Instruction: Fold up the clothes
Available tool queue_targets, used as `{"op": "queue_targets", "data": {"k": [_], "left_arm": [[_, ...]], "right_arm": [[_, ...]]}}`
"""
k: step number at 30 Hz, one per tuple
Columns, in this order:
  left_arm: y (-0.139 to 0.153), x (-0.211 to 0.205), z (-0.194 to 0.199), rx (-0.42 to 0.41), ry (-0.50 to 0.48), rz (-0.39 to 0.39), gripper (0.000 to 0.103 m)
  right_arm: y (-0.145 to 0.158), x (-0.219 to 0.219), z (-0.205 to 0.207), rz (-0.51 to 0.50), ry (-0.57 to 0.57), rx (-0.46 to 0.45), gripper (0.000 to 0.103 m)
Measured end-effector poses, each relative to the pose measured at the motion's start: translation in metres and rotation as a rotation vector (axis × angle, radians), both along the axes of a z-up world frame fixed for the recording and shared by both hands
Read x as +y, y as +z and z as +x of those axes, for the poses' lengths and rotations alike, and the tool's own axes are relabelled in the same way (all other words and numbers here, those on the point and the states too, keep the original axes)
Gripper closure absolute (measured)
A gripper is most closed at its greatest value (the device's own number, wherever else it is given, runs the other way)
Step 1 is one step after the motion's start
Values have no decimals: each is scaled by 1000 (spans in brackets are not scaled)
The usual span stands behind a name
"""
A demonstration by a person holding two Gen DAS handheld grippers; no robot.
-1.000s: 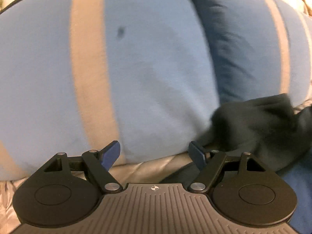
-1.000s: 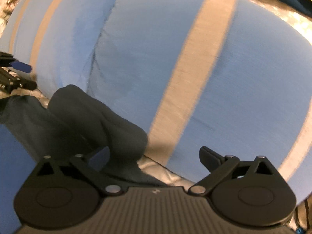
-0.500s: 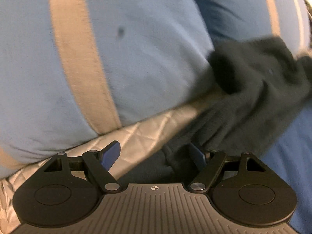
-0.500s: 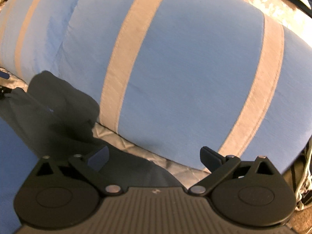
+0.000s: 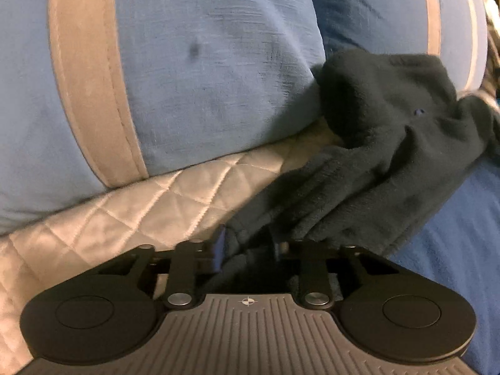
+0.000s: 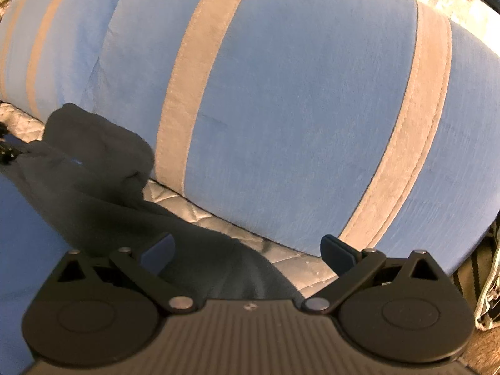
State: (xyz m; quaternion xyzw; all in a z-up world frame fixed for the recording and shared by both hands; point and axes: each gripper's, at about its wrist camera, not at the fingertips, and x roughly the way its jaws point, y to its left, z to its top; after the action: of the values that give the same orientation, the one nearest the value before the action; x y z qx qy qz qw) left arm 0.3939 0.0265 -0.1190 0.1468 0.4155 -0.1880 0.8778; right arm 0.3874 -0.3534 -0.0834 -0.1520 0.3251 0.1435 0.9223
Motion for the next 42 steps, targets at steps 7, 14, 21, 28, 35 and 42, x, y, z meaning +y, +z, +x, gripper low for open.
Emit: {"op": "queue_targets", "data": {"k": [7, 14, 21, 28, 35, 42], "left_arm": [[6, -21, -4, -88, 58, 183, 85], [0, -35, -4, -104, 102, 247, 84], [2, -29, -3, -100, 103, 224, 84], [-6, -32, 1, -102, 108, 219, 84], [-3, -42, 4, -110, 112, 288, 85], [-8, -50, 10, -244, 111, 451, 87]], "right_arm": [[2, 7, 10, -32, -20, -39, 0], [-23, 23, 24, -105, -1, -6, 0], [-70, 27, 6, -251, 80, 42, 0], [-44, 21, 20, -164, 81, 44, 1], [-59, 31, 40, -158, 65, 88, 20], [-55, 45, 37, -124, 39, 86, 88]]}}
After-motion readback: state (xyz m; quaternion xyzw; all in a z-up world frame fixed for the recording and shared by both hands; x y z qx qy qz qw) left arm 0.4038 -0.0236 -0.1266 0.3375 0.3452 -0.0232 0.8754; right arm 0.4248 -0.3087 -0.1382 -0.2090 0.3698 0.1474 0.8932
